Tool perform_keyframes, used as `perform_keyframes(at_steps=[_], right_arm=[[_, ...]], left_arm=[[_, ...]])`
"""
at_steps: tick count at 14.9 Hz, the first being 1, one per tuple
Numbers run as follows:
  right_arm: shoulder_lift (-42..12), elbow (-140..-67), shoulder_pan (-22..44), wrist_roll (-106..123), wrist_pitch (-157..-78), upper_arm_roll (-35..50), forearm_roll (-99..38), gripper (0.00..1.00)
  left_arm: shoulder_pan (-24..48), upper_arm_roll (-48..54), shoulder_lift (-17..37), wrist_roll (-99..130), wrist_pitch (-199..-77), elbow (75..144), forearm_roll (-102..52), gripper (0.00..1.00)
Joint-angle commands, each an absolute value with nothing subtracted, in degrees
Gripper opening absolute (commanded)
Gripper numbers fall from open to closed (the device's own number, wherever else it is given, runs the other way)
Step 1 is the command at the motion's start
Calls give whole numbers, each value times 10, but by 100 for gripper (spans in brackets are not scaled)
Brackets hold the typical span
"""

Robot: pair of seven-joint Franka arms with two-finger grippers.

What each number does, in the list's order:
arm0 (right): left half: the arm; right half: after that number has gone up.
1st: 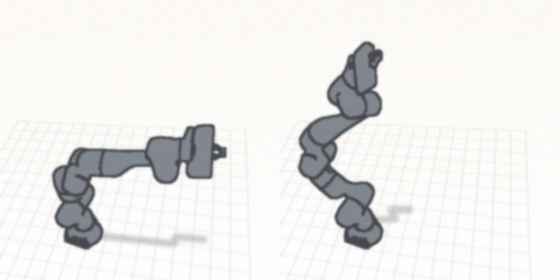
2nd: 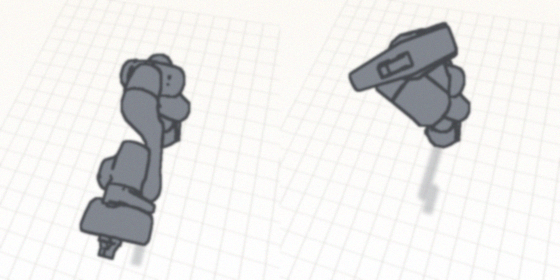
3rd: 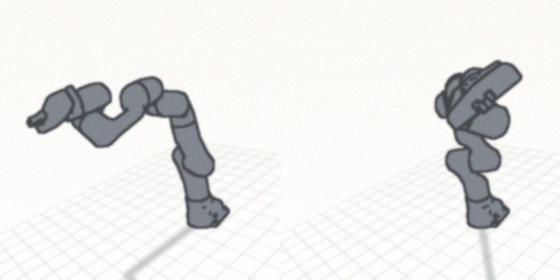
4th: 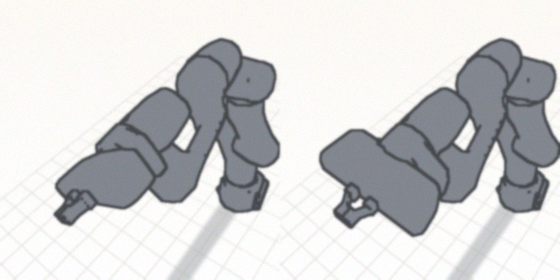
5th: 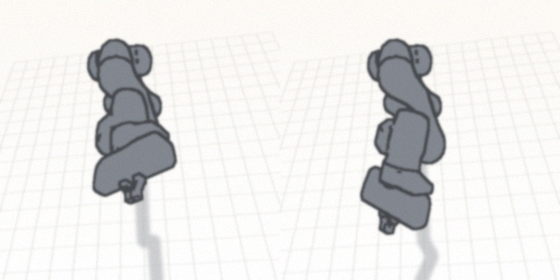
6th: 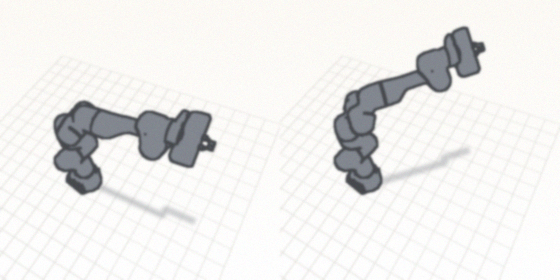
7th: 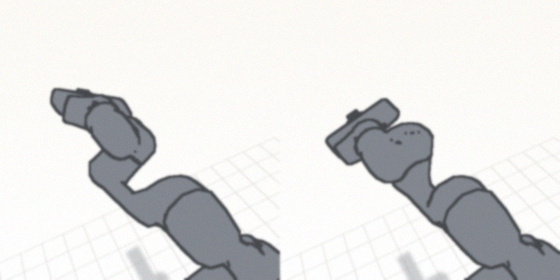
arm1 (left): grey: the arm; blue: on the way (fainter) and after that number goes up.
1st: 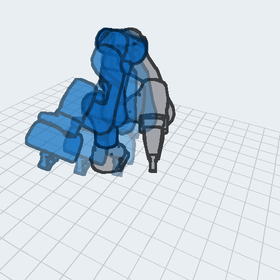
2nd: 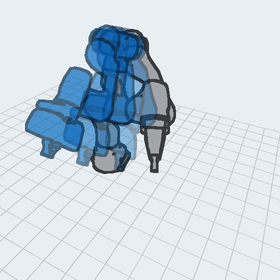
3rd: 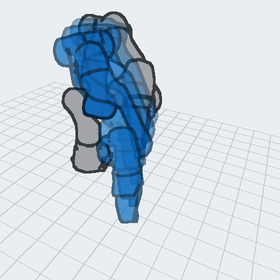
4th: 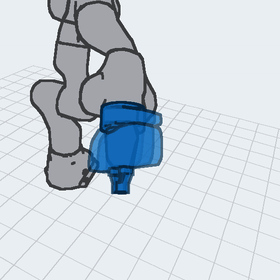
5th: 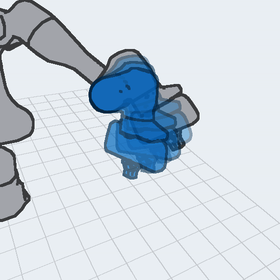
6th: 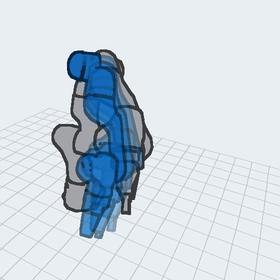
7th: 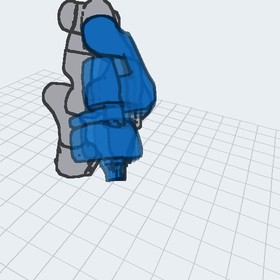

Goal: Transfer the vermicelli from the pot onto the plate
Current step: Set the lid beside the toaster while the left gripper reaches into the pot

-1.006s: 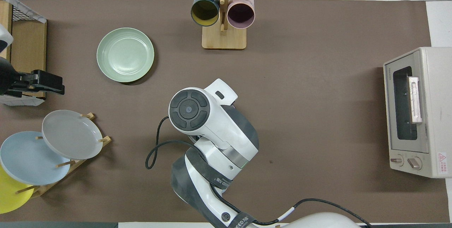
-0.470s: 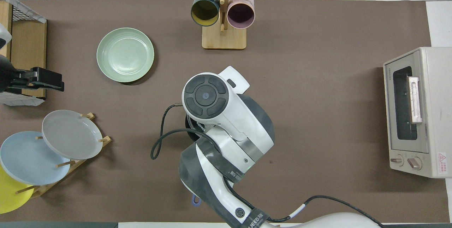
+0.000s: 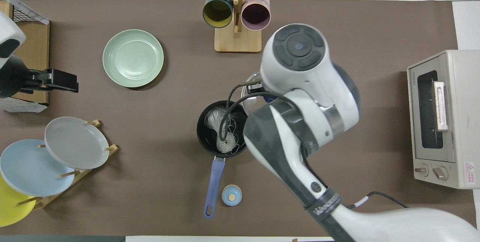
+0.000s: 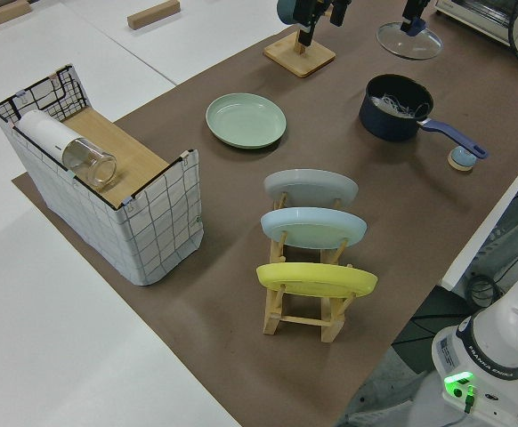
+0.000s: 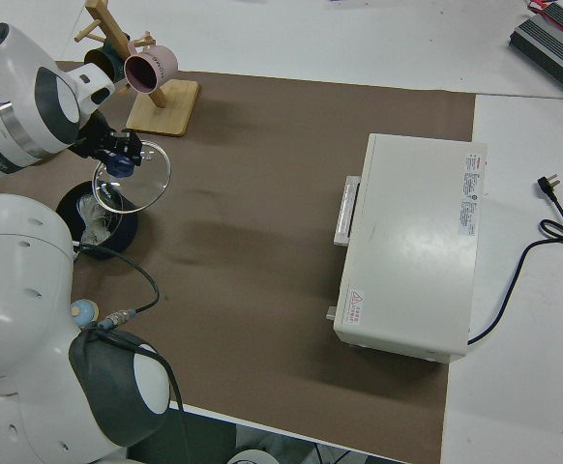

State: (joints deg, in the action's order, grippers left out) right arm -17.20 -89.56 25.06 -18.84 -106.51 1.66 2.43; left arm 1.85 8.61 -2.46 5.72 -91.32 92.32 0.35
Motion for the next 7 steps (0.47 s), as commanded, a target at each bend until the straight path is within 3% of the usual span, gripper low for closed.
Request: perform_keyframes(at_steps=[1,5,7], right_arm=[[-149,-939,164,-60,-1063,22,11,47],[-139,-983,63,95,-1089,23,12,47],[-113,-1070,39,127,-1164,22,12,47]], left_arm=[[73,84,-17,75,-929,932,5,100],[157,84,3,169,-1016,982,-21,100],[210,84,29,213,-1061,1006,-22,100]])
